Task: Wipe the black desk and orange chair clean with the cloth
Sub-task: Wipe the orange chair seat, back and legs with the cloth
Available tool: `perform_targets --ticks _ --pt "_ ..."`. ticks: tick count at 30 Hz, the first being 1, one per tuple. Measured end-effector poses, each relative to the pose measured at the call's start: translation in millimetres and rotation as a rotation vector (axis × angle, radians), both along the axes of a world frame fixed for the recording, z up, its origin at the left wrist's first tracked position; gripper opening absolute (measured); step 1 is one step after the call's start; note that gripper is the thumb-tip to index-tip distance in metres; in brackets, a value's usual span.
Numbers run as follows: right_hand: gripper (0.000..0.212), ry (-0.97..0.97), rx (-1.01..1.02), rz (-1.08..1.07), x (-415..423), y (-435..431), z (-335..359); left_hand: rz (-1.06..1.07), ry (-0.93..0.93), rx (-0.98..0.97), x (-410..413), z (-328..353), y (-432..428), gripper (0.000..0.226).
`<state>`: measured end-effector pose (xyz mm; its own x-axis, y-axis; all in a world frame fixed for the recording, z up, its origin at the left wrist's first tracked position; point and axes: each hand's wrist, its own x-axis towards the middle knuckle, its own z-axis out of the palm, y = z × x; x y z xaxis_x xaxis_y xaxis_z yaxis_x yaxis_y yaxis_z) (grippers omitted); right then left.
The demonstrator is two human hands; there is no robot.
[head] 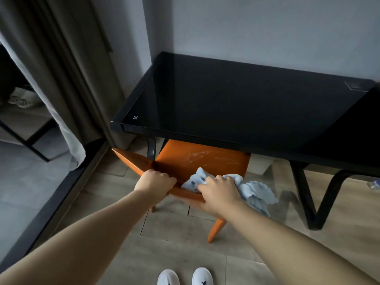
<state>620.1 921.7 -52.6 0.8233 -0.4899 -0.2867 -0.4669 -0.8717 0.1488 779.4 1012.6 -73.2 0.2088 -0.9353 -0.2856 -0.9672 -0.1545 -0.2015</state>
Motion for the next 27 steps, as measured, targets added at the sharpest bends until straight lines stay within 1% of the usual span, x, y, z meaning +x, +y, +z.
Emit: perform_targets --ticks 7,15,21,27 --pt "0.031 0.012 -0.002 0.061 -17.8 3.0 1.2 -0.062 -0.002 0.030 -16.6 0.4 9.4 0.017" --pt "0.028 0.030 0.009 0.116 -48.9 24.2 -0.2 -0.111 0.094 -0.032 -41.8 0.7 43.5 0.021" --pt "0.025 0.054 0.022 0.176 -82.8 45.1 0.8 -0.079 0.133 -0.069 -76.7 -0.7 75.4 0.022" --pt "0.026 0.023 0.038 0.219 -122.8 71.0 -1.7 0.000 0.141 -0.097 -118.3 -4.4 109.4 0.020"
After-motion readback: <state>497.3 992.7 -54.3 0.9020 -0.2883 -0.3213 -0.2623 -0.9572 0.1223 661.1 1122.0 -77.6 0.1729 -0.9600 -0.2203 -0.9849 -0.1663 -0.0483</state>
